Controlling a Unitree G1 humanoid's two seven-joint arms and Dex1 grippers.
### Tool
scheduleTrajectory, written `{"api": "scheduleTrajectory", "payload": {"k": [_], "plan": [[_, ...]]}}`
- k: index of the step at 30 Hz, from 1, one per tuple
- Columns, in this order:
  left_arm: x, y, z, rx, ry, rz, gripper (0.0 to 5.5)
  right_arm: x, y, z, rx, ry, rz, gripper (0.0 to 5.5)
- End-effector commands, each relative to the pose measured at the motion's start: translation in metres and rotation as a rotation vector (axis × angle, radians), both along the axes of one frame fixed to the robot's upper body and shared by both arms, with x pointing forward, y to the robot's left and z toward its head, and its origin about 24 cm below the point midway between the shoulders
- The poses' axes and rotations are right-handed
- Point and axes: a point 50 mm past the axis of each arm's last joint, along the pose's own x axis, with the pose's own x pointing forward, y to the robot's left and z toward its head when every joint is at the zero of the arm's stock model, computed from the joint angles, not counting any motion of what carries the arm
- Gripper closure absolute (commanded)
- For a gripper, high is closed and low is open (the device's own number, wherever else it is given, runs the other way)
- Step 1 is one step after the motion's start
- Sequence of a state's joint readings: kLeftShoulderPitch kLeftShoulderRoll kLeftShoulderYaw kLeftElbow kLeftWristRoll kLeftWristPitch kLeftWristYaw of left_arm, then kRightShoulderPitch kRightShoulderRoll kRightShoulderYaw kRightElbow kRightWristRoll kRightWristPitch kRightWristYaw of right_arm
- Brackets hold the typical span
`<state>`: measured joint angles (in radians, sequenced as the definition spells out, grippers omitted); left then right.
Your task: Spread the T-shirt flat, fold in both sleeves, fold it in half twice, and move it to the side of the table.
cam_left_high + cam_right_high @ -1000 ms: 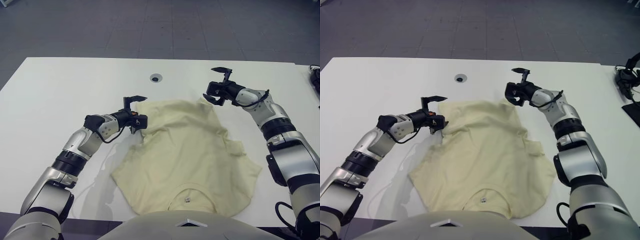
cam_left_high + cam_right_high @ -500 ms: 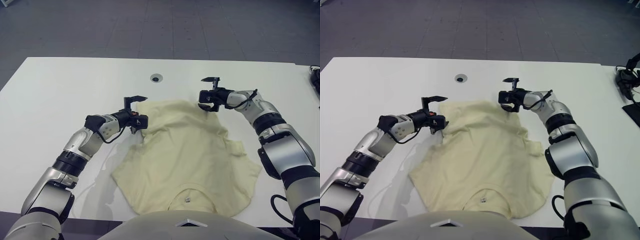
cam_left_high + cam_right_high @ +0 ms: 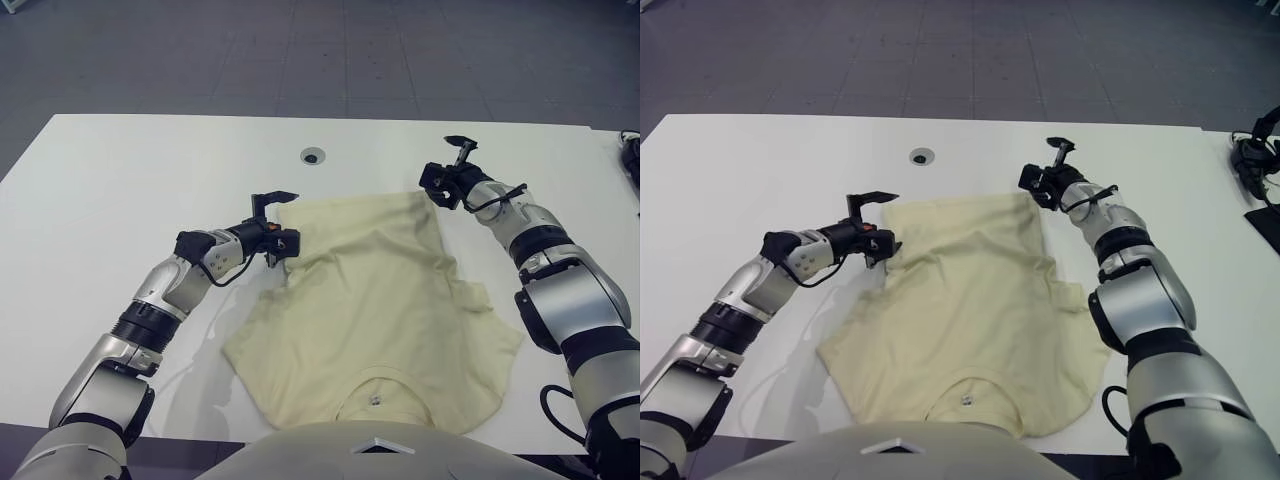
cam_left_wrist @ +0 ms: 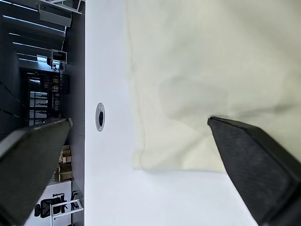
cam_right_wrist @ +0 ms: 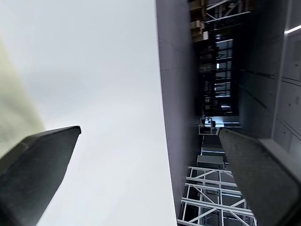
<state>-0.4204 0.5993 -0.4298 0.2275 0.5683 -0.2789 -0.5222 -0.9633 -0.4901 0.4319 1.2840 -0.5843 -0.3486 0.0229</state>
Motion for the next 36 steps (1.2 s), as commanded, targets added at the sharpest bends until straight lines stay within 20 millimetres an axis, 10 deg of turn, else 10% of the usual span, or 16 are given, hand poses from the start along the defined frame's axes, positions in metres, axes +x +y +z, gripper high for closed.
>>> {"api": "scheduleTrajectory", "payload": {"k": [1, 12, 24, 36], "plan": [[0.002, 0.001, -0.010, 0.031, 0.037, 0.016, 0.11, 0.002, 0.005, 0.018, 0.142, -0.151, 0.029, 0.10], [0.056, 0.007, -0.011, 0.263, -0.160, 0.086, 0.11, -0.028, 0.006, 0.058, 0.393, -0.362, 0.306, 0.10], [0.064, 0.003, -0.001, 0.193, -0.393, 0.108, 0.11, -0.057, 0.028, 0.018, 0.377, -0.113, 0.408, 0.10], [-0.025, 0.041, 0.059, -0.120, -0.547, 0.208, 0.11, -0.114, 0.002, -0.030, 0.186, 0.297, 0.426, 0.10]]}}
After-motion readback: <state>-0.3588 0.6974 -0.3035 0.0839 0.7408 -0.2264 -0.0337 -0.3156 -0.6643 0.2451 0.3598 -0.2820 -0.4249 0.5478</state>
